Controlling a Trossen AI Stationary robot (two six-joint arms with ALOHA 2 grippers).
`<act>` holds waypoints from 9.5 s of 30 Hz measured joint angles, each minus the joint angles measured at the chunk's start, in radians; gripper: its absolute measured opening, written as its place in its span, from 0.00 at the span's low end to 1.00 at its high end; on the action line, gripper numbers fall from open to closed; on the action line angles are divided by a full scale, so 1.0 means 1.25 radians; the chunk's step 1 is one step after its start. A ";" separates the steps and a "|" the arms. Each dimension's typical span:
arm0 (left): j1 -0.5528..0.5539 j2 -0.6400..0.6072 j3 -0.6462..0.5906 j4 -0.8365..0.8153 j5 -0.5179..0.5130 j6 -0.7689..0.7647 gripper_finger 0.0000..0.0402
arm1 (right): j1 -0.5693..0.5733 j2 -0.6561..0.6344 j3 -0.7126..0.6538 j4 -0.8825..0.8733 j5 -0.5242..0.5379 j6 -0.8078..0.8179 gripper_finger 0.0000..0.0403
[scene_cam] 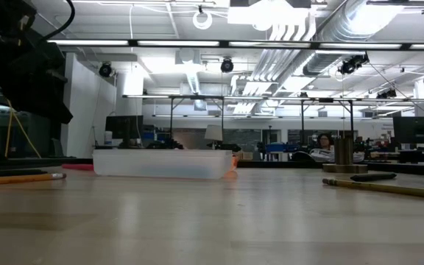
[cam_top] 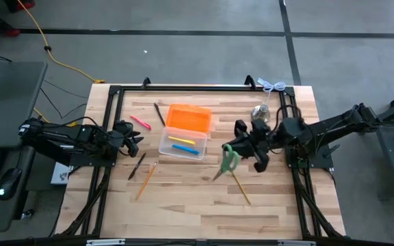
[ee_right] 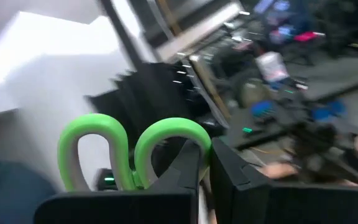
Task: Pick & place school supplies into a supply box
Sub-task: Put the green scissors into the orange supply box
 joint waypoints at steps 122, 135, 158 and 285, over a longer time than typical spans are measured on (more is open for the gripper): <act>0.000 -0.022 -0.001 0.236 -0.013 0.163 0.42 | -0.335 0.657 0.541 -0.588 0.052 -0.158 0.00; 0.000 -0.161 0.000 0.177 0.002 0.210 0.42 | -0.335 0.671 0.541 -0.582 0.033 -0.144 0.00; 0.000 -0.188 0.000 0.120 0.001 0.202 0.42 | -0.329 0.726 0.541 -0.554 -0.071 -0.131 0.00; 0.000 -0.188 -0.001 0.143 -0.020 0.187 0.42 | -0.313 0.844 0.604 -0.758 -0.179 -0.341 0.00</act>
